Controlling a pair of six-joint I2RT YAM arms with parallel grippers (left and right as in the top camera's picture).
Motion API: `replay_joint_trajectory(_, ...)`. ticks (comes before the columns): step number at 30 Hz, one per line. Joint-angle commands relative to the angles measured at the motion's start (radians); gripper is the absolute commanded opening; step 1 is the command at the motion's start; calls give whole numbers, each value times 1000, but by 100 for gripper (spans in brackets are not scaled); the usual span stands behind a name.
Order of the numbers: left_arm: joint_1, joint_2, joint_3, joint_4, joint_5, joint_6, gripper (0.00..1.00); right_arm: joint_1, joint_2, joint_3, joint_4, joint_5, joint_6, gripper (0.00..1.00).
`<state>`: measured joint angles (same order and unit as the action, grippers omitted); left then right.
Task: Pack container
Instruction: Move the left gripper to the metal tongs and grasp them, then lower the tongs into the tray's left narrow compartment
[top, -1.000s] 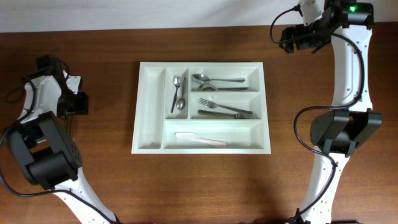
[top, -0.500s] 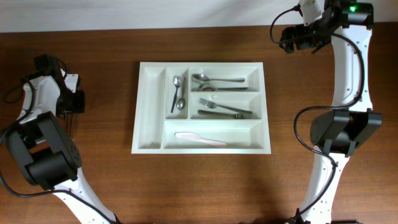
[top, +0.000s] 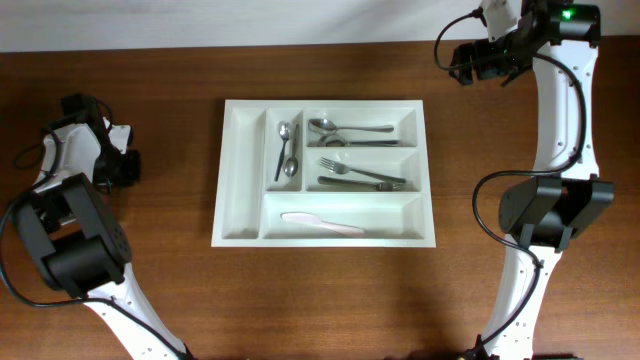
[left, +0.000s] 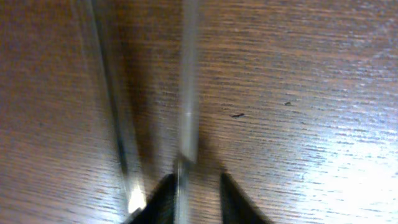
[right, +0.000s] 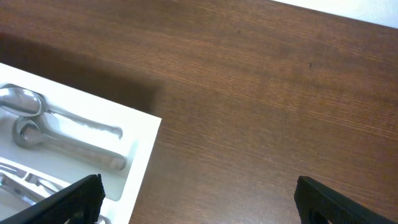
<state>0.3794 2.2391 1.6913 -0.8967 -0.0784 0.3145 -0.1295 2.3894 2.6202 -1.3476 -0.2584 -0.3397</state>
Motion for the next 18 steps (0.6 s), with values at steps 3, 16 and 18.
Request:
replay_joint_trajectory(3, 8, 39, 7, -6, 3, -4, 2, -2, -28, 14, 0, 5, 8, 99)
replay_joint_trajectory(16, -107, 38, 380, -299, 13, -91, 2, -2, -28, 14, 0, 5, 8, 99)
replay_joint_trajectory(18, -138, 38, 458, -351, 40, -148, 2, -2, -28, 14, 0, 5, 9, 99)
